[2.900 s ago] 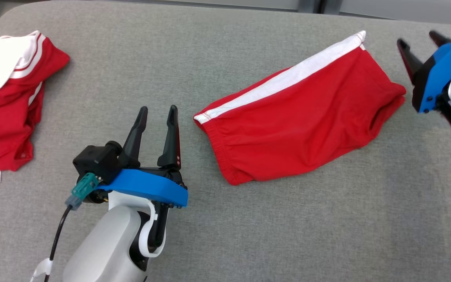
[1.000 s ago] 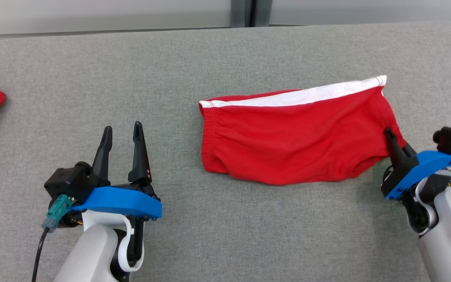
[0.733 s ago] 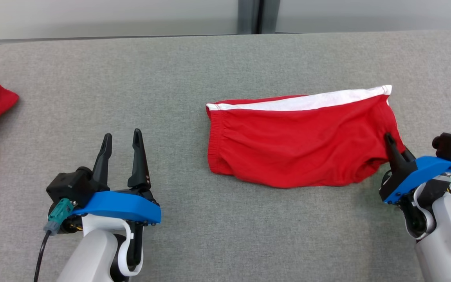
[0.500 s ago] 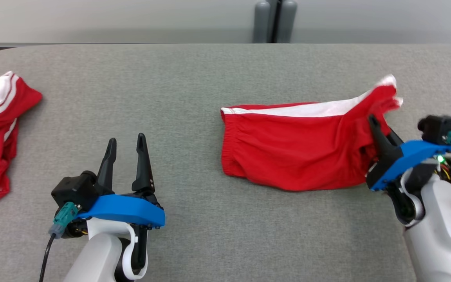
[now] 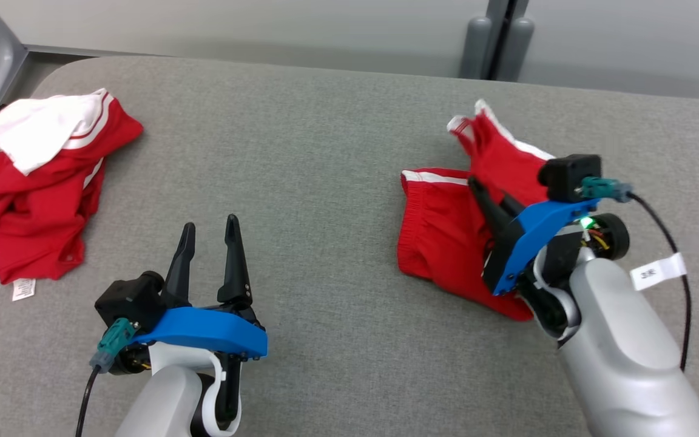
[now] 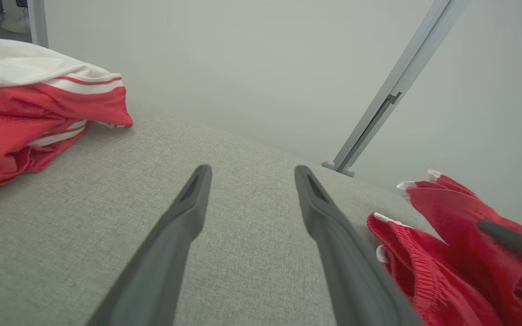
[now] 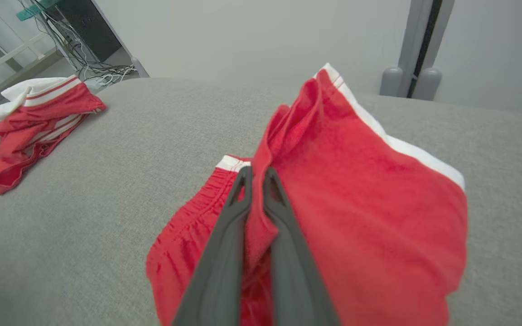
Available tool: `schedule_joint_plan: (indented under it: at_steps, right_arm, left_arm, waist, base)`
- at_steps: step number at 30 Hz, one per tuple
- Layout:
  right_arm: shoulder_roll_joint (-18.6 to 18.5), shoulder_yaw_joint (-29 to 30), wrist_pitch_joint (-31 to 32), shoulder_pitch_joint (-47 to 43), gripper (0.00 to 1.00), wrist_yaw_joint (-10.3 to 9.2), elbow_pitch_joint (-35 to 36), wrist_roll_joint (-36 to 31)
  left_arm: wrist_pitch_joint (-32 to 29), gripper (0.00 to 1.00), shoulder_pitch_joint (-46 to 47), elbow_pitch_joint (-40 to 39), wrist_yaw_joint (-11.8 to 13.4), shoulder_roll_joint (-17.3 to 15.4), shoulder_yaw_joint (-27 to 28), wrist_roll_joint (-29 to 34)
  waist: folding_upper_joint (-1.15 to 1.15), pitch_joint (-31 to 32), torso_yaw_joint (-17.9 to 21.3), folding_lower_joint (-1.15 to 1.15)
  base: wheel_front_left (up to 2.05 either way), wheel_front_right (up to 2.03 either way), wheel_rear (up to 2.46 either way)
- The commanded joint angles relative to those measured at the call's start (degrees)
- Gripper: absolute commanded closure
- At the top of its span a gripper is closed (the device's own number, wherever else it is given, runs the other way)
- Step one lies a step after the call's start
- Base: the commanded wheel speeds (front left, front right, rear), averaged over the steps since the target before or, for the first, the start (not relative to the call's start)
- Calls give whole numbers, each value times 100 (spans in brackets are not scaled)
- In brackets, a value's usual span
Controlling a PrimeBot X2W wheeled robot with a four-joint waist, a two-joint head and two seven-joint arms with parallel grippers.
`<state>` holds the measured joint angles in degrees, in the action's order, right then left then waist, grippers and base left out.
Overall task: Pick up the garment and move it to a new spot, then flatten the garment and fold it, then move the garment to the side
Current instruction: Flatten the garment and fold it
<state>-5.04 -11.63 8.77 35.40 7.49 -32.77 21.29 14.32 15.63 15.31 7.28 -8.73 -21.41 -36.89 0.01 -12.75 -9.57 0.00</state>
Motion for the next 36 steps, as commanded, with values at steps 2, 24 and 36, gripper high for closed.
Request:
schedule_joint_plan:
  at_steps: [2, 24, 36]
  right_arm:
    - [50, -220, 12, 87, 100, 1, -174, 1]
    - [143, -1669, -444, -16, 0, 1, -742, 222]
    - [-213, -1018, -824, -87, 0, 1, -87, 300]
  left_arm:
    - [47, 0, 14, 37, -36, 33, -3, -4]
    - [82, 0, -143, 209, -122, 90, -21, 68]
    - [83, 0, -116, 193, -106, 78, -64, 57]
  waist:
    - [-1, -27, -95, 0]
    - [-1, 185, 36, 0]
    - [-1, 186, 207, 0]
  base:
    - [0, 0, 0]
    - [0, 0, 0]
    - [0, 0, 0]
